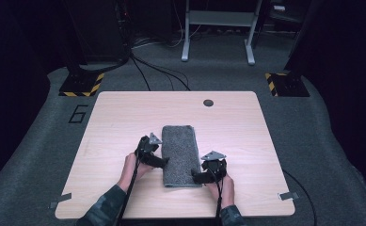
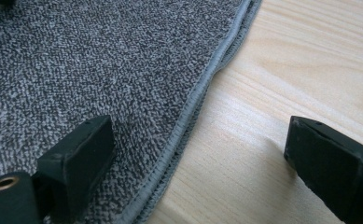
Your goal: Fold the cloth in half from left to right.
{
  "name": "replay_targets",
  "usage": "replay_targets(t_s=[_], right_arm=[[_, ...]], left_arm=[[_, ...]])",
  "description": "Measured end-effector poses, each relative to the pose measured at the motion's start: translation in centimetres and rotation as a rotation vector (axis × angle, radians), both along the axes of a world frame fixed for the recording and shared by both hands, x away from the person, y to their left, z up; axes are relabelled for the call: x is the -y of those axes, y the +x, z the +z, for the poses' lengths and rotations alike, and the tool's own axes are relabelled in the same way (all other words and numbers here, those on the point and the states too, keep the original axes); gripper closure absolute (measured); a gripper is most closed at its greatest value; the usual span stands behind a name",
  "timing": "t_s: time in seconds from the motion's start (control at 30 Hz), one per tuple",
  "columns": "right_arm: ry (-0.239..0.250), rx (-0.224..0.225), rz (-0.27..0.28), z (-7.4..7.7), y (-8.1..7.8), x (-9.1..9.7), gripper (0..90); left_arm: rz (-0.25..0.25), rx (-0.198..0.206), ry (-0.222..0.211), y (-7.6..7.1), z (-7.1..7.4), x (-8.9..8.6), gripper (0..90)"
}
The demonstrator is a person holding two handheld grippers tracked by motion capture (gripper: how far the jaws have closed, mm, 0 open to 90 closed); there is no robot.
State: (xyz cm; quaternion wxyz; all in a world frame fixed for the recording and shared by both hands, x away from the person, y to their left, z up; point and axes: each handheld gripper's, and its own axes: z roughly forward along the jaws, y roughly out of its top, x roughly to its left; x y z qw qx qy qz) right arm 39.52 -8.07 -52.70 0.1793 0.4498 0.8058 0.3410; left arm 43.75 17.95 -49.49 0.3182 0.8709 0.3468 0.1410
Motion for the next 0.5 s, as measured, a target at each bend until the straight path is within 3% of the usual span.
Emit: replay_targets(t_s=[0.1, 0.2, 0.23, 0.37, 0.5], right_arm=[[-0.002, 0.009, 0.001, 0.0, 0.0, 0.0, 8.0], [-0.003, 0.009, -0.001, 0.0, 0.0, 0.0, 8.0], [-0.004, 0.009, -0.001, 0.0, 0.0, 0.0, 8.0], [-0.004, 0.004, -0.005, 0.0, -0.1, 0.0, 8.0], [0.006, -0.006, 0.003, 0.2, -0.1, 0.1, 10.3]], left_arm=[[-0.061, -0.018, 0.0, -2.4, -0.4, 0.3, 14.7], [-0.105, -0.013, 0.076, -3.7, -1.4, 0.8, 15.2], [-0.104, -0.005, 0.073, -4.0, -1.7, 0.8, 14.9], [-0.079, 0.008, 0.056, -3.8, -1.5, 0.1, 14.8], [-0.047, -0.005, 0.002, -2.8, -1.1, -1.1, 13.9]])
